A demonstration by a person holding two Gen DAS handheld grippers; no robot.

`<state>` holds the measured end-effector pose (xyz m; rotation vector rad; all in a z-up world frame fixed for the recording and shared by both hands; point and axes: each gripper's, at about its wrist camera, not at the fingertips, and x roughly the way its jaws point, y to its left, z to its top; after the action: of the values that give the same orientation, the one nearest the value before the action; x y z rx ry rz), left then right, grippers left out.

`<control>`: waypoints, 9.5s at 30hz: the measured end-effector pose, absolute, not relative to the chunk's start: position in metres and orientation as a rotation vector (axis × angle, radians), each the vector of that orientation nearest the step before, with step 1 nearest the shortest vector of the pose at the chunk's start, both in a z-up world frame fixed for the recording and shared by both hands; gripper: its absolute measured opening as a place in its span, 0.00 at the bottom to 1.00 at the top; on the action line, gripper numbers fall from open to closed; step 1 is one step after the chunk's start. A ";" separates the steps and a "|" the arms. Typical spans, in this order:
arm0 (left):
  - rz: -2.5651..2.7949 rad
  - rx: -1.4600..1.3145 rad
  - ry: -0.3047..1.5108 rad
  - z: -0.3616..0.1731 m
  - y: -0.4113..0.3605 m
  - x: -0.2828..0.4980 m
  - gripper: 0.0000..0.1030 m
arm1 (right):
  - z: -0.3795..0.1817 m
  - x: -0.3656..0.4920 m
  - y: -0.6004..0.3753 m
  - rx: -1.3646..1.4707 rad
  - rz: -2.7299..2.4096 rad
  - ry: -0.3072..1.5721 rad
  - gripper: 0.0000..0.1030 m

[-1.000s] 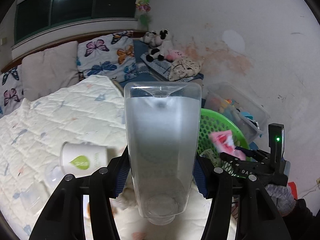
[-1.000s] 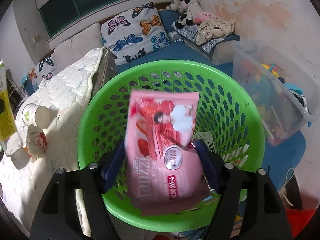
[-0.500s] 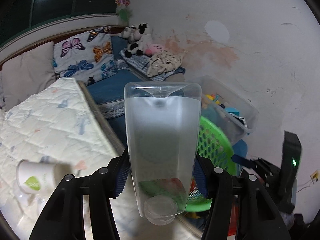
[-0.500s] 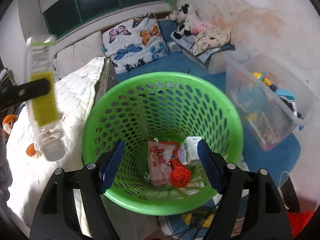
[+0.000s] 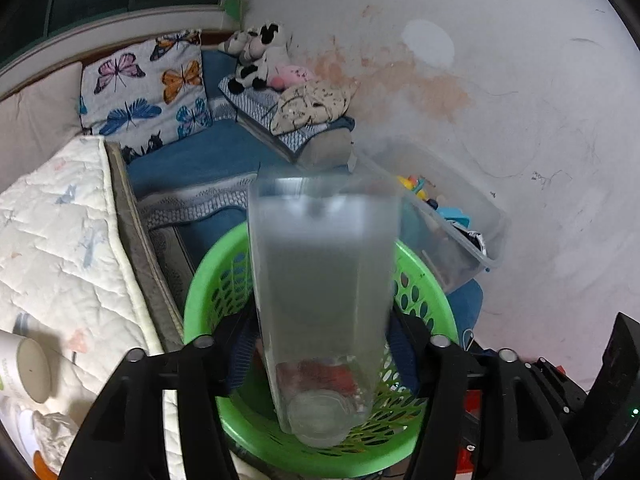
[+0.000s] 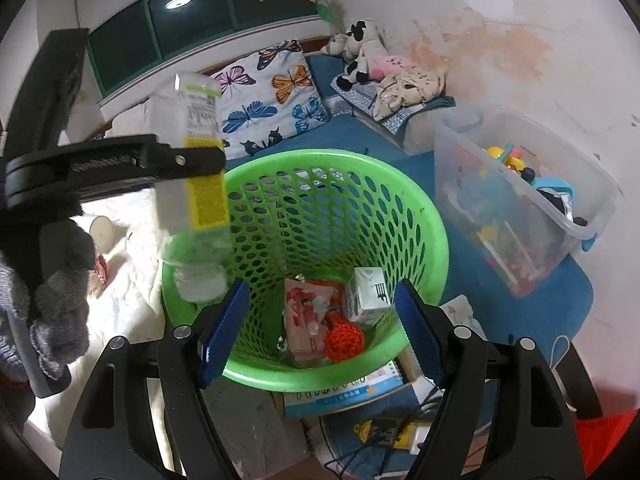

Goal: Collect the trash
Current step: 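Carry the pink bag and clear bottle over the green basket and open both grippers, then grasp the crumpled white tissue with the right gripper while the left gripper approaches the paper cup, then grasp the white paper cup rim with the left gripper, then carry the tissue and paper cup over the green basket and open both grippers, then move both grippers back over the orange peel and clear boxes on the bed, then grasp the orange peel with the right gripper while the left gripper grasps the clear plastic box, then carry the orange peel and clear box over the green basket and open both grippers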

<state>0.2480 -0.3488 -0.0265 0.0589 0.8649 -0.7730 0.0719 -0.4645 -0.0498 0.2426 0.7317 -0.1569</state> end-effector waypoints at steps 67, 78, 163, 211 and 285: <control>-0.503 -0.160 0.902 -0.055 -0.061 0.325 0.59 | -0.067 0.206 -0.230 0.171 0.338 0.867 0.50; -0.603 -0.174 0.896 -0.052 -0.071 0.314 0.27 | -0.058 0.195 -0.236 0.184 0.335 0.832 0.47; -0.910 -0.047 0.920 -0.029 -0.300 0.223 0.34 | -0.037 0.059 -0.465 0.296 -0.113 0.692 0.65; -0.436 0.167 0.860 -0.075 0.037 0.277 0.76 | -0.045 0.178 -0.170 0.036 0.439 0.850 0.54; -0.613 0.011 0.692 0.016 -0.064 0.206 0.44 | -0.029 0.109 -0.354 0.213 0.023 0.766 0.35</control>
<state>0.2060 -0.0643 0.0161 0.0106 0.6922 -0.6129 0.1091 -0.3537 -0.0289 0.2135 0.7660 0.0230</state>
